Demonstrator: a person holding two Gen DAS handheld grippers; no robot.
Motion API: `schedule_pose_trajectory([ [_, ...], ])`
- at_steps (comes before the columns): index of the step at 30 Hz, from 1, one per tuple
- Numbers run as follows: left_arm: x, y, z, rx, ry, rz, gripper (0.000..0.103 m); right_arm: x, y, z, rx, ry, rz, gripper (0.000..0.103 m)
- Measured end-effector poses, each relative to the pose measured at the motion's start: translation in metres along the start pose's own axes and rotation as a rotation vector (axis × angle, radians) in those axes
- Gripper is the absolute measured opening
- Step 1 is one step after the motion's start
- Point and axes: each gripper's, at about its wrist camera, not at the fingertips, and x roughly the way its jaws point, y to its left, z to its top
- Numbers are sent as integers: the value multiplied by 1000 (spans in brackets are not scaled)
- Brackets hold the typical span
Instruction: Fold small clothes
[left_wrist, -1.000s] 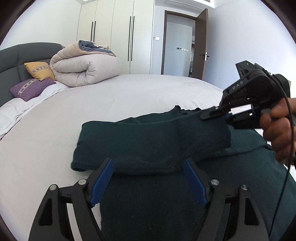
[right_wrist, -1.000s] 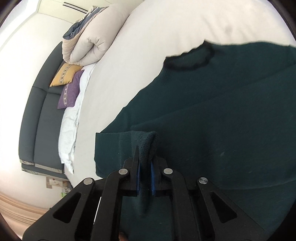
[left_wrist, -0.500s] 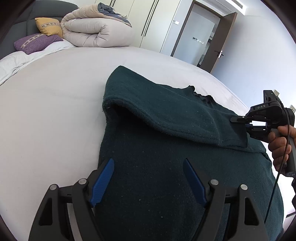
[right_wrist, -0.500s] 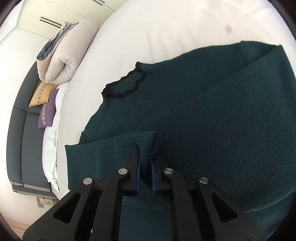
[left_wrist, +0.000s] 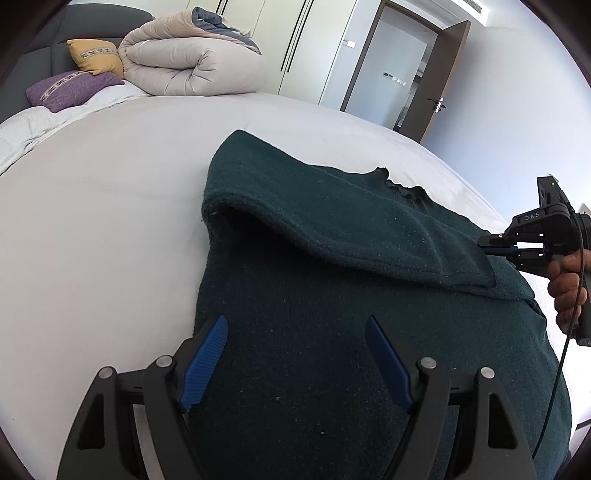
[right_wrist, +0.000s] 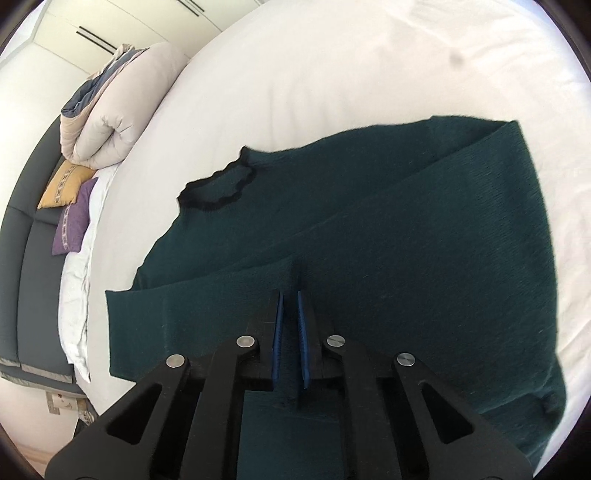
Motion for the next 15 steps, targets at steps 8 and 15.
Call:
schedule_pose_trajectory([
  [8, 1, 0, 0, -4, -4, -6, 79, -8, -12, 12, 13, 19, 84, 5],
  [15, 1, 2, 1, -11, -2, -16, 80, -6, 8, -11, -11, -35, 162, 89],
])
